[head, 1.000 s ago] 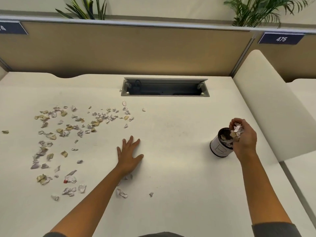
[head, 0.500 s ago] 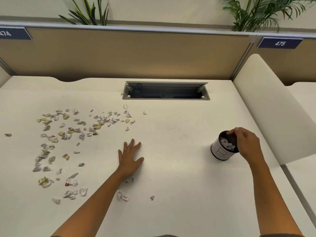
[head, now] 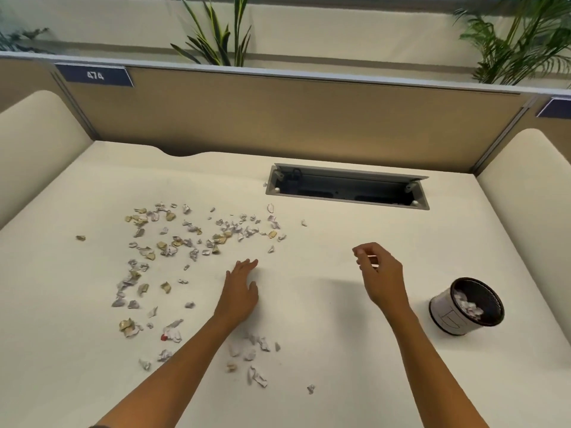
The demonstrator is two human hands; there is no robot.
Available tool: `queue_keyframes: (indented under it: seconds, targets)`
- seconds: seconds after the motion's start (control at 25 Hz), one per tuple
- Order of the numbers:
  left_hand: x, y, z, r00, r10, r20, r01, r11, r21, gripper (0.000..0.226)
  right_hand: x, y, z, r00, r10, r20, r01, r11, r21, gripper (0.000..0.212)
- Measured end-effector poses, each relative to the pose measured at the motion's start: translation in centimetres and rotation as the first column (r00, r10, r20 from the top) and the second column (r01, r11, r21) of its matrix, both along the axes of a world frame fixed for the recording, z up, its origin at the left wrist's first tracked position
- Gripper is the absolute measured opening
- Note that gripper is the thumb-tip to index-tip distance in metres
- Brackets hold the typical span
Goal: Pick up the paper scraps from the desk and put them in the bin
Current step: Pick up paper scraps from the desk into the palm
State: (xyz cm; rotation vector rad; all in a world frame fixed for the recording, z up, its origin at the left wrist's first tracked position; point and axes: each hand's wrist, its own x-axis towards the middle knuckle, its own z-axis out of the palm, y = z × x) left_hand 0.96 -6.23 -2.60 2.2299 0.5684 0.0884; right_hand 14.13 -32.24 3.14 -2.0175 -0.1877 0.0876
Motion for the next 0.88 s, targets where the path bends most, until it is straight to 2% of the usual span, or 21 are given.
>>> queue_keyframes:
  seconds: [0.12,0.24,0.36,0.44,0.56,0.64,0.8,0.88]
  targets:
    - [0.8,4.3,0.8,0.994,0.095,-0.06,-0.087,0.988,0.125,0.058,0.2,5.7,-1.9,0.996,0.094,-0.009,-0.094,0.995,-0.021,0.012]
    - [2.7,8.0,1.4,0.971,0.052,-0.233,0.02,0.955,0.295,0.073,1.2,11.1,-3.3,0.985,0.171,-0.027,-0.173,0.983,-0.07,0.013]
    - [4.7,10.0,1.7,0.946,-0.022,-0.324,0.114,0.957,0.267,0.083,2.8,15.1,-4.4,0.962,0.263,-0.068,-0.271,0.951,-0.152,0.023]
    - [5.9,10.3,2.0,0.911,-0.031,-0.41,0.147,0.956,0.254,0.089,4.0,17.1,-4.7,0.933,0.357,-0.043,-0.357,0.907,-0.223,0.032]
    - [7.2,10.2,2.2,0.847,-0.01,-0.532,0.195,0.936,0.293,0.085,5.4,20.0,-5.0,0.869,0.488,-0.078,-0.483,0.806,-0.341,0.053]
    - [7.3,9.9,2.2,0.849,0.019,-0.528,0.188,0.923,0.336,0.072,5.8,21.8,-5.4,0.846,0.513,-0.147,-0.524,0.748,-0.407,0.065]
    - [6.0,9.0,1.8,0.935,0.064,-0.348,0.113,0.879,0.464,0.029,5.6,24.3,-5.9,0.826,0.54,-0.161,-0.551,0.715,-0.429,0.073]
    - [5.4,8.8,1.4,0.955,0.067,-0.287,0.083,0.873,0.48,0.034,5.0,25.2,-6.0,0.809,0.565,-0.161,-0.575,0.704,-0.416,0.069]
